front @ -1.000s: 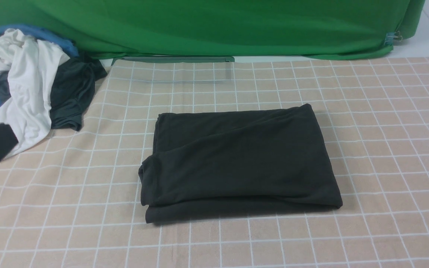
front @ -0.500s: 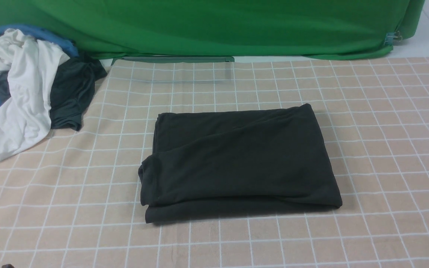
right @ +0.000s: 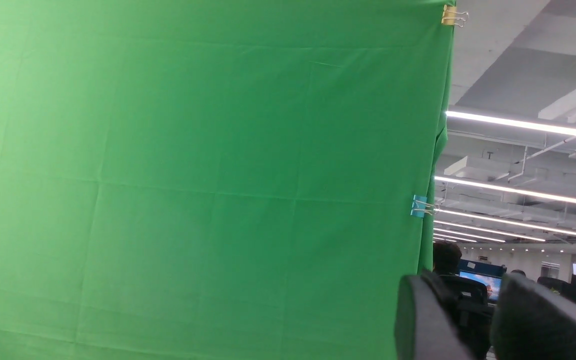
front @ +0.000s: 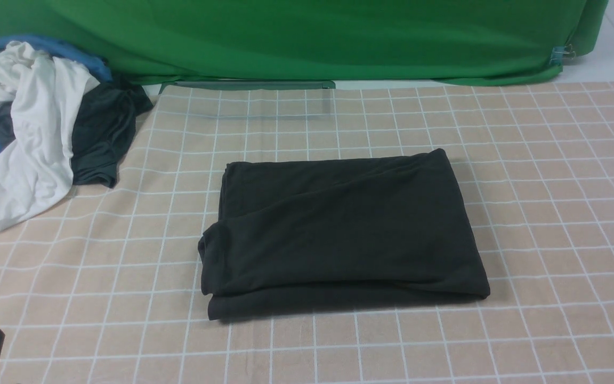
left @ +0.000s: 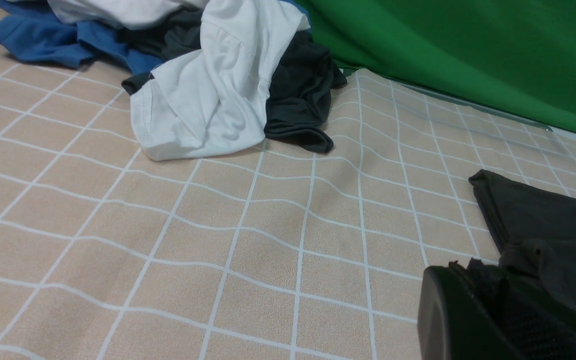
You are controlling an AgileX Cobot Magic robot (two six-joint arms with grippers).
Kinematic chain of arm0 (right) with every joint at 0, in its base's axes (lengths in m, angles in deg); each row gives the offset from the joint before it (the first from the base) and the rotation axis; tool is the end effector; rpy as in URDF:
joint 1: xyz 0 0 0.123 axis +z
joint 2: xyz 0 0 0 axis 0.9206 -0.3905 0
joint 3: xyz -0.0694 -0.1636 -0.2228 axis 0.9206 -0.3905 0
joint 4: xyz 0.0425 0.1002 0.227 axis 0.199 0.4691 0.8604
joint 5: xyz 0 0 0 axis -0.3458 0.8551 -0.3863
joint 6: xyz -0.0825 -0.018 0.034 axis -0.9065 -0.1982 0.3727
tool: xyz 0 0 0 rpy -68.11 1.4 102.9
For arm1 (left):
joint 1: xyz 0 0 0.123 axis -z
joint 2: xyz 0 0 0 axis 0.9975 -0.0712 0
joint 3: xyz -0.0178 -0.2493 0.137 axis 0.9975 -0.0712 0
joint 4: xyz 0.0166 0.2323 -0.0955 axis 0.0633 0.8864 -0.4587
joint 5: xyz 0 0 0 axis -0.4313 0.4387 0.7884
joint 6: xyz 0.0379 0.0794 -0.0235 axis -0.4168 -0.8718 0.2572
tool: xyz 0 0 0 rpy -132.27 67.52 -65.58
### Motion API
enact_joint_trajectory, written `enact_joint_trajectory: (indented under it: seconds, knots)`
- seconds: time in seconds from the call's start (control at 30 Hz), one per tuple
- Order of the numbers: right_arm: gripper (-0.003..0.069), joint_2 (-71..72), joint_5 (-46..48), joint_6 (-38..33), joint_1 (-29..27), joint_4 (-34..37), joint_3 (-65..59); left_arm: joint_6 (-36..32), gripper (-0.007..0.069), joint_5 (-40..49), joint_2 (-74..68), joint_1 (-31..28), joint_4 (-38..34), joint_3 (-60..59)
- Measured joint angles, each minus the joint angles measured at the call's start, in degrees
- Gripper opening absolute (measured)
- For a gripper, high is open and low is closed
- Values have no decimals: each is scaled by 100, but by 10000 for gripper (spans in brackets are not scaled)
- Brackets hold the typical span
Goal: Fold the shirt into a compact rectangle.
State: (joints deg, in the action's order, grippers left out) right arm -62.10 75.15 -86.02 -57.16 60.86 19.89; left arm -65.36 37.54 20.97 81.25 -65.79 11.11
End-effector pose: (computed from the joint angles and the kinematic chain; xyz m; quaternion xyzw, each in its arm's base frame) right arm 0.0328 0.0018 0.3149 -0.0598 0.5038 0.0048 0.8617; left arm 0.0554 0.0032 0.1895 -0.0895 0.7565 -0.0326 0.6470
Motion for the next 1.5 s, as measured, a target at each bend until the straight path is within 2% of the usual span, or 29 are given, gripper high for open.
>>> enact_joint_trajectory:
  seconds: [0.33, 0.43, 0.53, 0.67, 0.83, 0.97, 1.5]
  knots:
    - [237, 0, 0, -7, 0, 0, 0, 63, 15, 4, 0, 0, 40, 0]
    - [237, 0, 25, -198, 0, 0, 0, 68, 15, 4, 0, 0, 111, 0]
    - [238, 59, 431, -204, -39, 7, -6, 68, 15, 4, 0, 0, 128, 0]
    - [238, 125, 1059, -204, -363, 7, -213, 68, 16, 4, 0, 0, 128, 0]
    - [238, 190, 1790, 66, -1064, 2, -1269, 68, 16, 4, 0, 0, 128, 0]
    - [238, 280, 2542, 193, -1320, -92, -1550, 68, 16, 13, 0, 0, 147, 0]
    - [239, 290, 2717, 368, -1262, -196, -1556, 67, 16, 22, 0, 0, 192, 0]
